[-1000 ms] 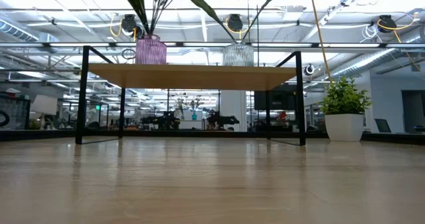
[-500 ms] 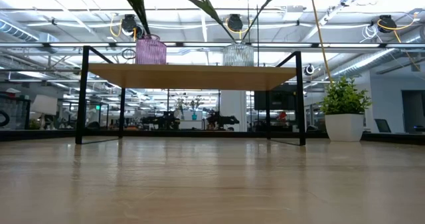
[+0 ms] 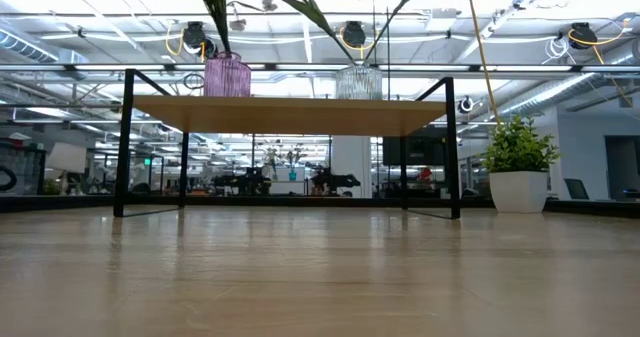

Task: Pick and place flowers into a vace then onto a shelf
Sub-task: Put the white flowers into the violet vase on the shelf

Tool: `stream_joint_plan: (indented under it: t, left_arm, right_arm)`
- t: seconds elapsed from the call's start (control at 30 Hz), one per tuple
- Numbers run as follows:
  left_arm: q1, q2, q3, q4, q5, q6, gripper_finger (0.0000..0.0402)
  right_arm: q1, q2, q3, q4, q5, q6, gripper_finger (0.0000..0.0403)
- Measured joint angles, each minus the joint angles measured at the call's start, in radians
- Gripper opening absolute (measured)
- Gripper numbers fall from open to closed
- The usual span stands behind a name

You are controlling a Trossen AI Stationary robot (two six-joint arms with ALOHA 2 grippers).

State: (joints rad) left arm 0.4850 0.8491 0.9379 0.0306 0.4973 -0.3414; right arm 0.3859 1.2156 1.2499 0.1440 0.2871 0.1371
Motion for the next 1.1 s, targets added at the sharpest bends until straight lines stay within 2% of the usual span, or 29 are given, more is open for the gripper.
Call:
stream_joint_plan:
  t: [0.33,0.6,0.7,0.87,1.1]
  left_arm:
    - [-0.031,0.001,0.000,0.153,0.000,-0.012,0.0179]
    - [-0.031,0.007,0.000,0.156,-0.046,-0.021,0.0179]
    - [-0.031,0.009,0.000,0.150,-0.049,-0.034,0.0179]
    - [-0.032,0.009,0.000,0.155,-0.050,-0.033,0.0179]
    - [-0.031,0.014,0.000,0.151,-0.051,-0.034,0.0179]
  right_arm:
    - [0.000,0.000,0.000,-0.004,0.000,0.000,0.0183]
    - [0.000,0.000,0.000,-0.030,0.000,-0.005,0.0183]
    - [-0.008,0.000,0.000,-0.026,0.002,-0.055,0.0183]
    - [-0.065,0.032,0.000,0.060,0.079,-0.133,0.0183]
    - [-0.204,0.174,0.000,0.258,-0.032,-0.108,0.0183]
